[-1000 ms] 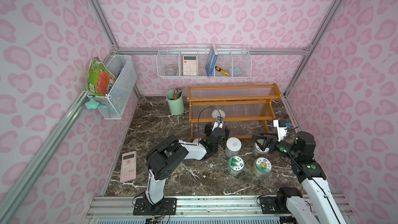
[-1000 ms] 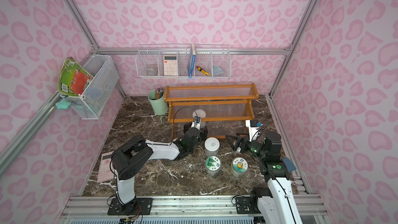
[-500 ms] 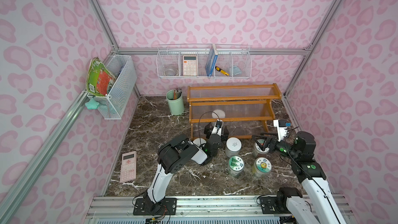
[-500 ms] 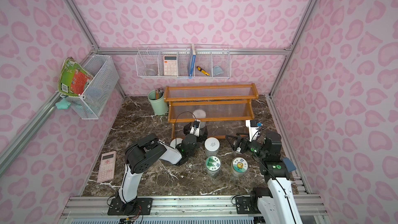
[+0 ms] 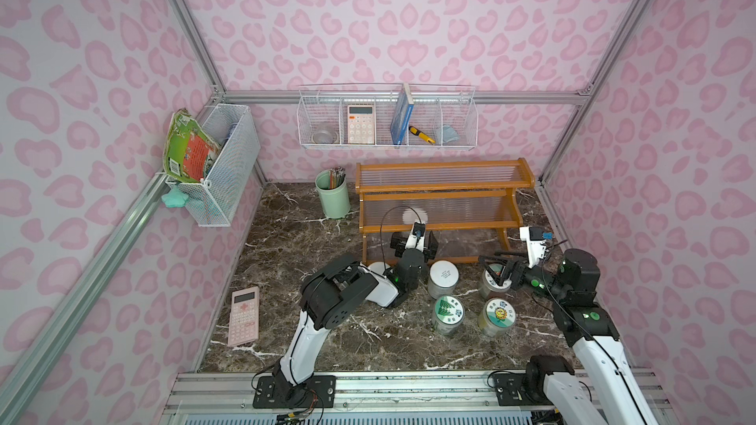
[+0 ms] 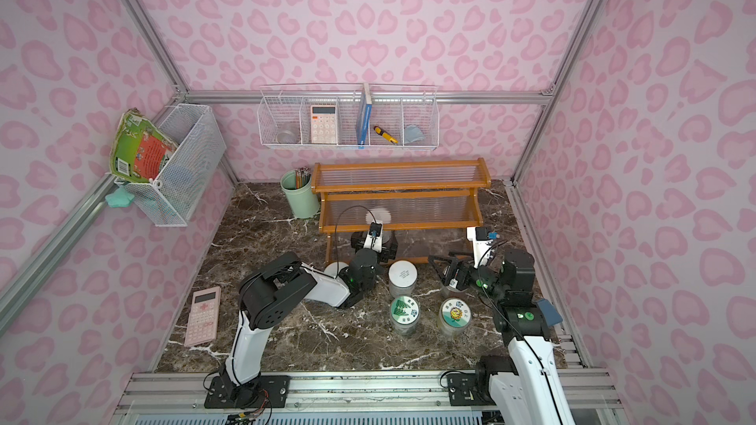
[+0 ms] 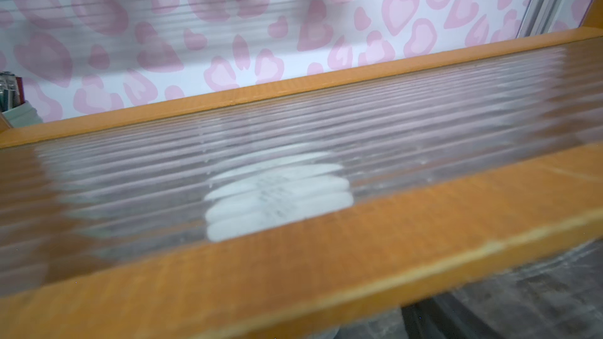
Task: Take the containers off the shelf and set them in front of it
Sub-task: 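Pick up a container from the shelf.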
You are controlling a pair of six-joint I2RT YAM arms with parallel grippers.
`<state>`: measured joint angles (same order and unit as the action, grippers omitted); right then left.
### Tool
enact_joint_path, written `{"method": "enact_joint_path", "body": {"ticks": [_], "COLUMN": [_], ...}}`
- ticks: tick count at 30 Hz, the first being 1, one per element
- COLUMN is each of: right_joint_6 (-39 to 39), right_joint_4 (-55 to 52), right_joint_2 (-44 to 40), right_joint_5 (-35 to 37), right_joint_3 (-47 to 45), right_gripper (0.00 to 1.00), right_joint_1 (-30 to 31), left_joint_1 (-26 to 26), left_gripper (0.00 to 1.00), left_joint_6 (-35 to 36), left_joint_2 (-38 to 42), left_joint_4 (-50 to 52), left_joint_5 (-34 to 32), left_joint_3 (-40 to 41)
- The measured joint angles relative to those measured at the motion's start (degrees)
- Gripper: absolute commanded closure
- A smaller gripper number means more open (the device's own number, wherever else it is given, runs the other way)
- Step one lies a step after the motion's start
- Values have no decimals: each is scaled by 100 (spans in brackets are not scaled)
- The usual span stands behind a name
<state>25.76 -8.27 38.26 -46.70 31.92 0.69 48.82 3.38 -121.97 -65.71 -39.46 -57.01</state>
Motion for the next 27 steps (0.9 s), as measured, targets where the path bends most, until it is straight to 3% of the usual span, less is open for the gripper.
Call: {"method": "enact_joint_path", "body": {"ticks": [27], "right_joint_6": [13], "right_joint_4": [81], "right_joint_2": [-20], "right_joint_5": [-2], "right_joint_3": [0], "right_gripper": [1], "right_joint_1": [0], "left_joint_1": [-138], "left_gripper": [1], "left_joint_6": [-654], "left_joint_2": [-20], "left_joint_4": [1128], "left_joint_5": [-39], "left_joint_3": [-531]}}
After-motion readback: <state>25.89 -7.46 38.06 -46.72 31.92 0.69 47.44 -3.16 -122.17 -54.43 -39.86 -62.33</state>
